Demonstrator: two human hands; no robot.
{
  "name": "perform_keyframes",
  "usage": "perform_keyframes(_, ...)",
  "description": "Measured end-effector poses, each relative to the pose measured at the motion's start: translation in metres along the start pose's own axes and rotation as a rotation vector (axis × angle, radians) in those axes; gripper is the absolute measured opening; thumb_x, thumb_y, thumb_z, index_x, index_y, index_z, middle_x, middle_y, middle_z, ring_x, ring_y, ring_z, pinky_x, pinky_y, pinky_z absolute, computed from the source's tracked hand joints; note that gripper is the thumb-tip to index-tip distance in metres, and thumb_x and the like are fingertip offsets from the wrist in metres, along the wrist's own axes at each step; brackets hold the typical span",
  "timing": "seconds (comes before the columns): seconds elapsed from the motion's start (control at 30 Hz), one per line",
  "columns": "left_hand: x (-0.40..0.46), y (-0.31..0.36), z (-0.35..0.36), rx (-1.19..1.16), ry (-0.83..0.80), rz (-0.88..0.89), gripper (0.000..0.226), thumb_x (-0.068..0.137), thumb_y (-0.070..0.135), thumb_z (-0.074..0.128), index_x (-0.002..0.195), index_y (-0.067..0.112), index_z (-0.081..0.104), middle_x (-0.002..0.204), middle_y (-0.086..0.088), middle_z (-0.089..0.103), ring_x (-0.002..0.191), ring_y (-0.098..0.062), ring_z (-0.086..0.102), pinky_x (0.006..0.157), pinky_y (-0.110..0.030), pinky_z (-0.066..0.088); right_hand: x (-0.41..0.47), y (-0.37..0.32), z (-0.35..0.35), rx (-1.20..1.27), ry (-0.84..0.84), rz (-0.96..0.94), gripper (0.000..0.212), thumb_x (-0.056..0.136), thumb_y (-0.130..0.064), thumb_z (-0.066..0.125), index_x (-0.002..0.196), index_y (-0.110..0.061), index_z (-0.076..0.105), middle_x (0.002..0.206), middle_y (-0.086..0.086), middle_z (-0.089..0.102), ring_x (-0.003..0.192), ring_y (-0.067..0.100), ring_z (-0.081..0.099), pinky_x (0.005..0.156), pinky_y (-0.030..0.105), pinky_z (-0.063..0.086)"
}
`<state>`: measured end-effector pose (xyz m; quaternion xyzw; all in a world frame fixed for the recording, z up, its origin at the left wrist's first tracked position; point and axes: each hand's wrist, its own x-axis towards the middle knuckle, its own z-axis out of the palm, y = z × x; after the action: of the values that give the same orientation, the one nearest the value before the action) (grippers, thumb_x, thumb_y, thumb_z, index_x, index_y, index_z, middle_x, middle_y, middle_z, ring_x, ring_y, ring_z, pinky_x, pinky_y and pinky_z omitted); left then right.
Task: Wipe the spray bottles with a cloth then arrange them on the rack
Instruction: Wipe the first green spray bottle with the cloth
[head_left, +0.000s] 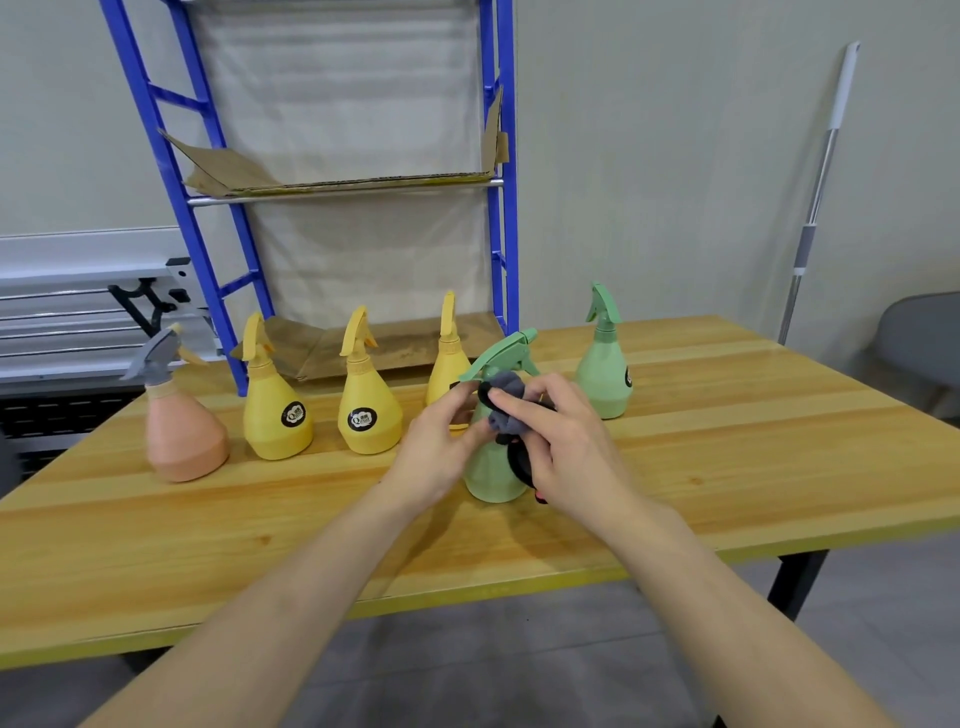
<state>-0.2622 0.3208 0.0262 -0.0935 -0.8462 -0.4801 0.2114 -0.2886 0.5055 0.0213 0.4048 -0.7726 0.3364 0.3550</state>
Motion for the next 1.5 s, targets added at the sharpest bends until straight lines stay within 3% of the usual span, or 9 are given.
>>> perform_keyframes(0.3, -0.003, 0.002, 0.002, -0.002, 0.026, -0.014, 0.065, 0.088, 0.056, 0.064, 0.144, 0.024, 0.054, 0.133, 0.012, 0.066, 0.125, -0.007, 0.061, 0.107, -0.045, 0.05, -0.023, 0.006, -0.005, 0.006, 0.067, 0.139, 0.037, 0.095, -0.005, 0.057, 0.128, -0.014, 0.07, 0.108, 0.001, 0.051, 0.1, 0.022, 0.057, 0.084, 0.039, 0.053)
perform_keyframes(0.47, -0.002, -0.004, 0.005, 0.004, 0.046, -0.015, 0.061, 0.09, 0.051, 0.065, 0.144, 0.024, 0.054, 0.131, 0.011, 0.068, 0.124, -0.008, 0.062, 0.107, -0.046, 0.051, -0.007, -0.007, -0.004, 0.071, 0.152, 0.161, 0.042, 0.096, -0.001, 0.061, 0.135, -0.015, 0.067, 0.108, -0.002, 0.048, 0.102, 0.016, 0.055, 0.09, 0.023, 0.048)
perform_keyframes(0.6, -0.001, -0.007, 0.007, 0.007, 0.069, 0.006, 0.055, 0.095, 0.043, 0.062, 0.145, 0.021, 0.053, 0.135, 0.01, 0.065, 0.126, -0.01, 0.061, 0.108, -0.047, 0.049, 0.005, -0.009, 0.01, 0.147, 0.061, 0.249, 0.04, 0.096, -0.009, 0.056, 0.135, -0.015, 0.067, 0.107, -0.003, 0.05, 0.102, 0.018, 0.056, 0.095, 0.033, 0.051)
perform_keyframes(0.73, -0.005, -0.006, 0.009, 0.002, 0.057, 0.021, 0.055, 0.097, 0.049, 0.059, 0.146, 0.023, 0.052, 0.138, 0.01, 0.064, 0.127, -0.012, 0.059, 0.108, -0.048, 0.049, -0.006, -0.001, 0.011, 0.144, -0.013, 0.354, 0.04, 0.096, -0.007, 0.055, 0.133, -0.014, 0.067, 0.103, -0.003, 0.048, 0.097, 0.016, 0.054, 0.092, 0.03, 0.049)
perform_keyframes(0.9, -0.004, -0.004, 0.005, -0.033, 0.003, -0.028, 0.056, 0.101, 0.038, 0.06, 0.152, 0.018, 0.046, 0.142, 0.008, 0.06, 0.13, -0.007, 0.056, 0.111, -0.042, 0.047, -0.021, 0.006, 0.008, 0.158, -0.091, 0.462, 0.042, 0.096, 0.001, 0.059, 0.133, -0.017, 0.069, 0.1, 0.0, 0.049, 0.091, 0.005, 0.051, 0.086, 0.009, 0.038)
perform_keyframes(1.07, -0.008, -0.004, 0.01, -0.122, 0.034, -0.081, 0.047, 0.102, 0.027, 0.061, 0.146, 0.03, 0.044, 0.141, 0.012, 0.053, 0.127, -0.004, 0.051, 0.111, -0.038, 0.047, -0.035, -0.003, 0.003, 0.292, 0.036, 0.572, 0.042, 0.097, -0.003, 0.06, 0.13, -0.027, 0.07, 0.105, -0.003, 0.054, 0.103, 0.0, 0.055, 0.092, 0.006, 0.038)
perform_keyframes(1.23, -0.003, 0.0, 0.022, -0.026, 0.258, -0.112, 0.045, 0.088, 0.045, 0.076, 0.123, 0.024, 0.055, 0.121, 0.004, 0.054, 0.112, -0.013, 0.053, 0.104, -0.039, 0.046, -0.028, -0.006, -0.005, 0.324, 0.097, 0.54, 0.044, 0.097, -0.002, 0.061, 0.132, -0.026, 0.069, 0.107, -0.005, 0.053, 0.106, 0.002, 0.057, 0.095, 0.008, 0.038)
perform_keyframes(1.37, -0.001, 0.002, 0.021, 0.118, 0.268, -0.092, 0.049, 0.086, 0.063, 0.062, 0.119, 0.028, 0.054, 0.111, 0.013, 0.056, 0.104, -0.007, 0.055, 0.099, -0.048, 0.048, -0.021, -0.009, -0.014, 0.335, 0.182, 0.515, 0.044, 0.096, 0.001, 0.06, 0.13, -0.025, 0.07, 0.107, -0.001, 0.054, 0.105, 0.003, 0.056, 0.092, 0.006, 0.038)
perform_keyframes(1.5, -0.004, 0.001, 0.015, 0.216, 0.255, -0.065, 0.03, 0.099, 0.045, 0.059, 0.123, 0.028, 0.054, 0.113, 0.014, 0.056, 0.105, -0.005, 0.054, 0.102, -0.049, 0.045, -0.015, -0.01, -0.03, 0.343, 0.262, 0.519, 0.045, 0.096, 0.003, 0.057, 0.128, -0.026, 0.071, 0.107, -0.004, 0.052, 0.106, 0.003, 0.056, 0.091, 0.006, 0.038)
